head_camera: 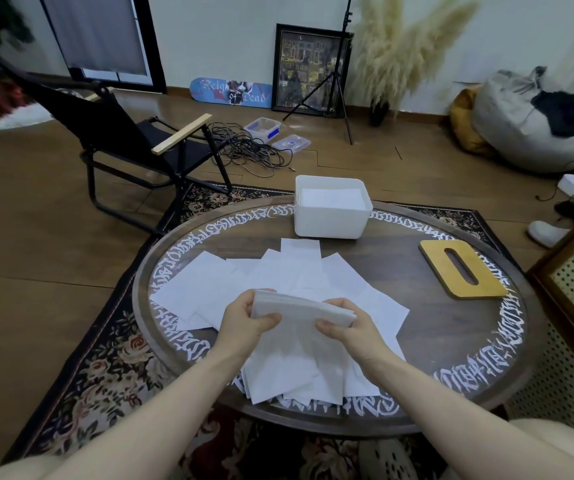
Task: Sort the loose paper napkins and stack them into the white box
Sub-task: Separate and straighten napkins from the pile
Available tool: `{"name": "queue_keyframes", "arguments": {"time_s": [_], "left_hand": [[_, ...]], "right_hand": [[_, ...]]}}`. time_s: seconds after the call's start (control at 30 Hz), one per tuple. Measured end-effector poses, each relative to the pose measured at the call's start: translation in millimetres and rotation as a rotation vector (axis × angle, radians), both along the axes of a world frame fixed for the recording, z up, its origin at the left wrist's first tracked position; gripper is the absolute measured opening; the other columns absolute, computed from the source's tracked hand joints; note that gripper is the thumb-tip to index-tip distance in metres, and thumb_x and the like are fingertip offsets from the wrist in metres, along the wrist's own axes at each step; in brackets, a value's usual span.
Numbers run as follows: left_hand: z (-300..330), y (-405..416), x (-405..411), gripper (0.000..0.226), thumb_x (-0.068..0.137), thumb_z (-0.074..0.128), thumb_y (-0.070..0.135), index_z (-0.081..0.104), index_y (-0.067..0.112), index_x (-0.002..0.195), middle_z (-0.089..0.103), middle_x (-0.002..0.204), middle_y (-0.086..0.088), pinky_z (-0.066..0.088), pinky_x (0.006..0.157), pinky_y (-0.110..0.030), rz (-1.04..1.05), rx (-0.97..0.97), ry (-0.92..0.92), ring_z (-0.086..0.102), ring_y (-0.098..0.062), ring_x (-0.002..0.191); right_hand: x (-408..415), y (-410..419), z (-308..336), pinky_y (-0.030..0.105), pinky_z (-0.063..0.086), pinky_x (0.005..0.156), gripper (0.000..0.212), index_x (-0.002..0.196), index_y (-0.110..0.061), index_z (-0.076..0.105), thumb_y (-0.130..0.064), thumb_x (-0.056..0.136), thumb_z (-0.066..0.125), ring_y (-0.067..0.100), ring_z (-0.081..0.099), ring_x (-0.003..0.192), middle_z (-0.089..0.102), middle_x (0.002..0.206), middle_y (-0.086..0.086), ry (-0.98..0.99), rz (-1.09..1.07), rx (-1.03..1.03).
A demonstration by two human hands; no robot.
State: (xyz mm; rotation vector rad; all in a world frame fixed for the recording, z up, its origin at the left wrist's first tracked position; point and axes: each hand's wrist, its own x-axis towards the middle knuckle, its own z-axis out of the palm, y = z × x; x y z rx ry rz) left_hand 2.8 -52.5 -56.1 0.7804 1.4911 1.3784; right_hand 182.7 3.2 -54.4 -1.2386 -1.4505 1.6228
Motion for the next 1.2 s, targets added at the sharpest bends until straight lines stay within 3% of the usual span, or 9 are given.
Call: {"name": "queue_keyframes", "arguments": {"time_s": [0.17, 0.33, 0.43, 0.53, 0.8, 1.03, 1.2], "left_hand": [[2, 2, 5, 0.029, 0.081, 0.063, -0.011, 0.064, 0.015, 0.094, 0.071, 0.089, -0.002, 0.055, 0.074, -0.031, -0.034, 0.014, -0.01, 0.067, -0.018, 0.081], [3, 1, 1, 0.025, 0.084, 0.062, -0.009, 0.066, 0.015, 0.091, 0.072, 0.085, 0.0, 0.054, 0.07, -0.028, -0.044, 0.027, -0.011, 0.068, -0.014, 0.077], [2, -1, -2, 0.027, 0.082, 0.062, -0.011, 0.065, 0.015, 0.09, 0.072, 0.084, 0.001, 0.055, 0.066, -0.024, -0.053, 0.037, -0.006, 0.067, -0.011, 0.075], [1, -1, -2, 0.032, 0.081, 0.062, -0.014, 0.065, 0.016, 0.09, 0.072, 0.082, 0.005, 0.054, 0.064, -0.021, -0.051, 0.044, -0.012, 0.068, -0.007, 0.073], [5, 0, 6, 0.03, 0.076, 0.068, -0.012, 0.063, 0.012, 0.093, 0.071, 0.084, -0.001, 0.055, 0.067, -0.026, -0.066, 0.027, -0.023, 0.067, -0.018, 0.078], [13, 3, 1, 0.007, 0.085, 0.069, 0.025, 0.07, 0.018, 0.088, 0.055, 0.083, -0.005, 0.043, 0.074, -0.028, 0.039, 0.084, -0.003, 0.053, -0.015, 0.078], [19, 5, 5, 0.018, 0.092, 0.057, 0.015, 0.07, 0.01, 0.081, 0.066, 0.083, -0.001, 0.044, 0.053, -0.01, 0.054, 0.059, -0.03, 0.056, 0.003, 0.059]], "right_hand": [[-5, 2, 4, 0.012, 0.046, 0.061, 0.016, 0.087, -0.013, 0.06, 0.0, 0.083, 0.068, 0.003, 0.062, 0.07, 0.065, 0.079, -0.006, 0.029, -0.023, 0.01], [-3, 5, 7, 0.019, 0.047, 0.063, 0.017, 0.082, -0.016, 0.062, -0.001, 0.082, 0.07, 0.01, 0.061, 0.072, 0.065, 0.079, -0.004, 0.06, -0.035, 0.035], [-1, 5, 3, 0.018, 0.049, 0.06, 0.018, 0.09, -0.012, 0.062, 0.002, 0.081, 0.069, 0.013, 0.063, 0.076, 0.066, 0.086, 0.002, 0.046, -0.053, 0.004], [0, 5, -1, 0.019, 0.05, 0.067, 0.023, 0.096, -0.013, 0.062, 0.004, 0.082, 0.067, 0.017, 0.063, 0.086, 0.067, 0.094, 0.005, 0.034, -0.067, -0.018], [-4, 3, 0, 0.028, 0.047, 0.07, 0.016, 0.088, -0.012, 0.056, 0.003, 0.086, 0.062, 0.017, 0.061, 0.078, 0.064, 0.082, 0.002, 0.02, -0.01, -0.019], [-3, 4, 2, 0.023, 0.049, 0.063, 0.018, 0.09, -0.011, 0.056, 0.004, 0.085, 0.063, 0.014, 0.059, 0.075, 0.061, 0.084, 0.002, 0.006, -0.054, -0.027], [-3, 3, 2, 0.022, 0.048, 0.062, 0.019, 0.087, -0.012, 0.056, 0.004, 0.084, 0.064, 0.016, 0.059, 0.076, 0.061, 0.083, 0.002, 0.024, -0.06, -0.028]]}}
